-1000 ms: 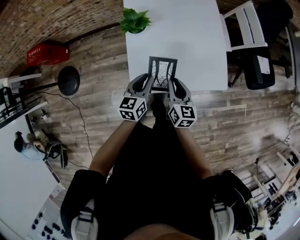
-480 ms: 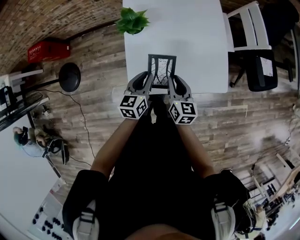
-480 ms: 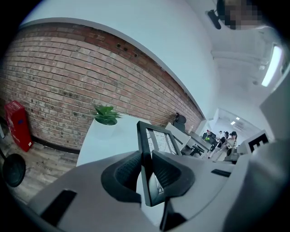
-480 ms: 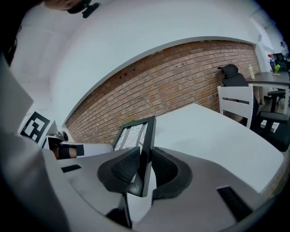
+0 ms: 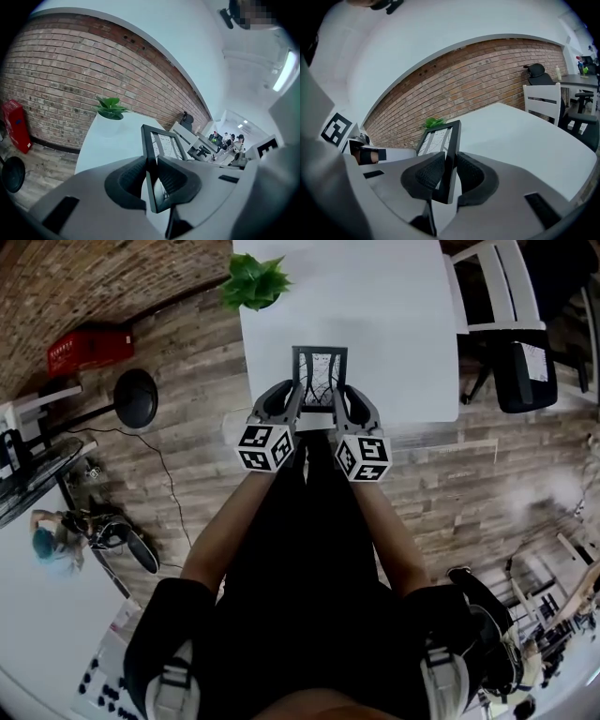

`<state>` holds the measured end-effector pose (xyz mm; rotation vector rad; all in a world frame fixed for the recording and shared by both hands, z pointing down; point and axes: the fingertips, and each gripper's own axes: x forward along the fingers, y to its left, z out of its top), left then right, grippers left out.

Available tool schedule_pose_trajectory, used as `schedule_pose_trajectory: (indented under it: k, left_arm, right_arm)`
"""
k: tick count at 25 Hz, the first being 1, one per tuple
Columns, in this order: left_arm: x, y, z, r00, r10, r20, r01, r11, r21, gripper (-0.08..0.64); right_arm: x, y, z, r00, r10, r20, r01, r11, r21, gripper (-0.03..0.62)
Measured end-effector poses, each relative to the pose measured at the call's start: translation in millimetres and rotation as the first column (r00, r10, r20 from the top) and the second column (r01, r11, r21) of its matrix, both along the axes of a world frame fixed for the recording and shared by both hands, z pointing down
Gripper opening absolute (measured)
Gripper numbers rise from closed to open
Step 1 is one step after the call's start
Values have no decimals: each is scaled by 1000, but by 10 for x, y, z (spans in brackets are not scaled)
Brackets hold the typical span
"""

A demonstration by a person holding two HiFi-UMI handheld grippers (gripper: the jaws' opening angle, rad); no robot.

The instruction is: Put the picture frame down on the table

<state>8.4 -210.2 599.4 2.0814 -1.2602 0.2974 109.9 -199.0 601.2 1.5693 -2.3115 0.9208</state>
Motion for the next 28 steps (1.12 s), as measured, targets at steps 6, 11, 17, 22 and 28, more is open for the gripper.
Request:
schedule_pose_trajectory:
  k: [6,11,17,22,28]
  left_arm:
    - [15,-51,171,999,37,1,-37,999,-17,82]
    - [11,-83,342,997,74,6,-74,996,-41,83]
    - [-10,-185,492,997,81,8,-80,995,-62,81]
    - [12,-226,638,993,118,14,-116,990,-83,82]
    - [-3,-250,814,988,149,31,-144,983,-113,83]
  right_arm:
    - [8,-27,169,1000,16,-15,-16,1000,-15,74]
    - [-4,-42,324,999,28,-25,-29,999,-38,74]
    - [-33,-100,496,999,35,-26,-36,997,-62,75]
    - [-17,-137,634,998,45,-36,-48,996,-81,75]
    - [-45,-143,794,998,46,-43,-51,993,-109,75]
